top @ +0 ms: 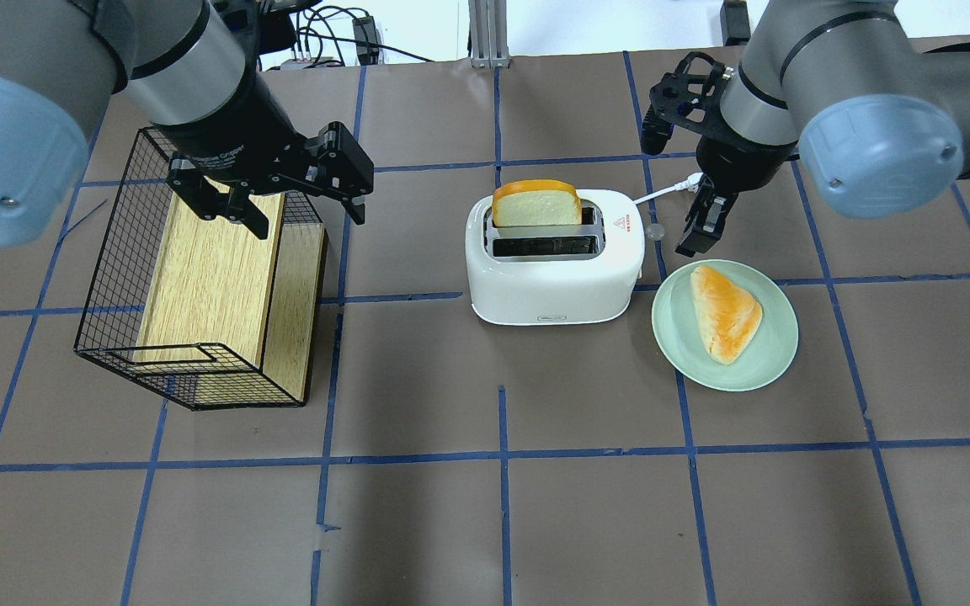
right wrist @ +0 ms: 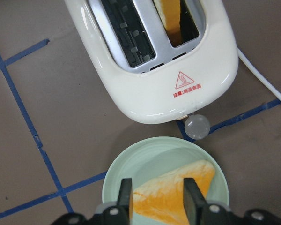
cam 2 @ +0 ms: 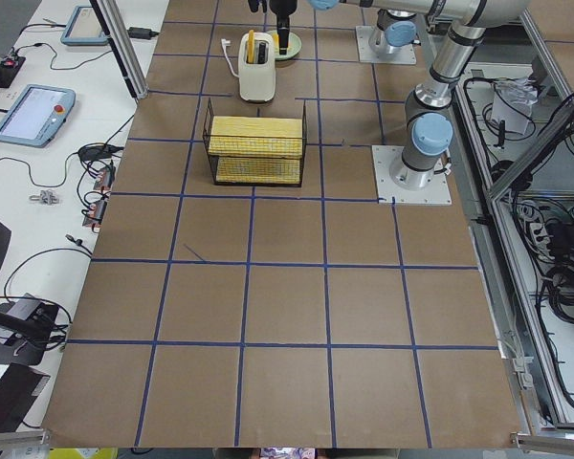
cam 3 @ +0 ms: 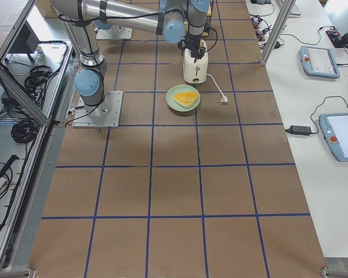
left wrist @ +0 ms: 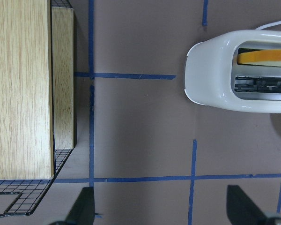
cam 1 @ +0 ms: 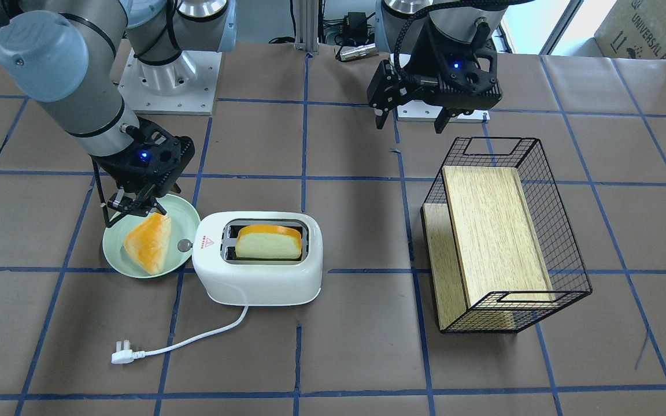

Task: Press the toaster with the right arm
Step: 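Lower the right gripper onto the toaster lever, pressing it down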

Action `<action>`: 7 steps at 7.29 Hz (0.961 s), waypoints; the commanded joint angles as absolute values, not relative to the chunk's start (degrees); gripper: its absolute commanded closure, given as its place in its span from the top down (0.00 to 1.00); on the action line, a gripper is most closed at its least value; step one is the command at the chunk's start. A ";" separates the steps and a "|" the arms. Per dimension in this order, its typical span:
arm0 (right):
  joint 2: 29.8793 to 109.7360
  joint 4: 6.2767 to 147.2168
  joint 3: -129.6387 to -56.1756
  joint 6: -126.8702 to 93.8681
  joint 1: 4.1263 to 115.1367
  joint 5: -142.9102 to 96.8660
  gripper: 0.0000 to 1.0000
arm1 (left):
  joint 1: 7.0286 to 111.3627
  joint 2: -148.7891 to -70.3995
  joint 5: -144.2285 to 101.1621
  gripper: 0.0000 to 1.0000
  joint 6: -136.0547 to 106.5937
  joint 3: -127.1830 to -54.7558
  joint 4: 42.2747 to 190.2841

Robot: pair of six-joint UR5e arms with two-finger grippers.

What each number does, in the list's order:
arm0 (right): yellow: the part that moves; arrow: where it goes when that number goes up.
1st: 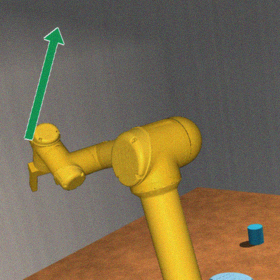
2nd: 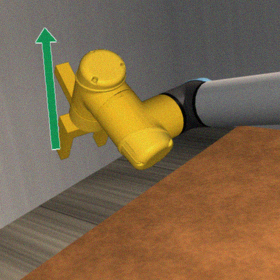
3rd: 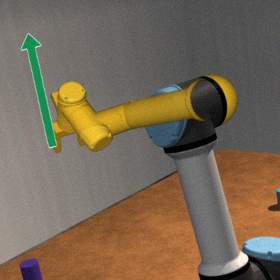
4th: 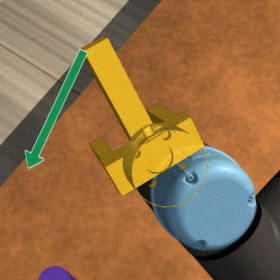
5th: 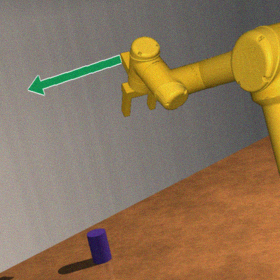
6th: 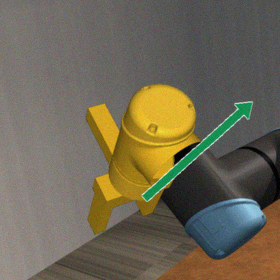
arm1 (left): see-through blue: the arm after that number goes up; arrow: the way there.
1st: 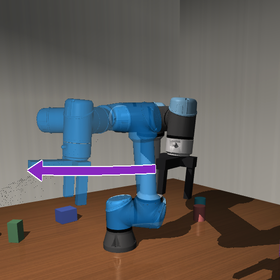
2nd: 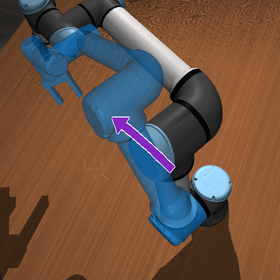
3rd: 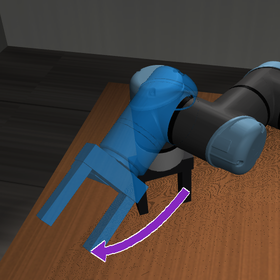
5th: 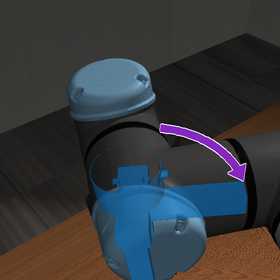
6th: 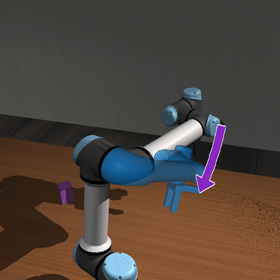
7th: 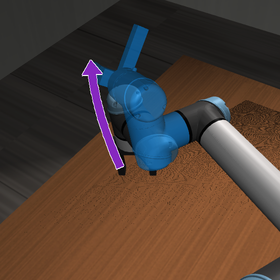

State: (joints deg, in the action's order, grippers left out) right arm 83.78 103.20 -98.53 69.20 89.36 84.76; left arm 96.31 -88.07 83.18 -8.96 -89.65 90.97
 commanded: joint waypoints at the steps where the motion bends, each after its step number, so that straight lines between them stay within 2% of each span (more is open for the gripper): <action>1: 83.15 107.31 -98.96 76.97 89.38 85.42 0.08 | 96.24 -88.07 83.23 1.00 -8.96 -89.65 90.97; 7: 77.87 112.33 -99.05 81.65 89.47 85.17 0.07 | 96.33 -88.07 83.15 1.00 -8.96 -89.65 90.97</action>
State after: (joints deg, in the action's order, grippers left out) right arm 78.49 112.25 -98.96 81.43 89.46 85.36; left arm 96.28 -88.07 83.19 -8.96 -89.65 90.97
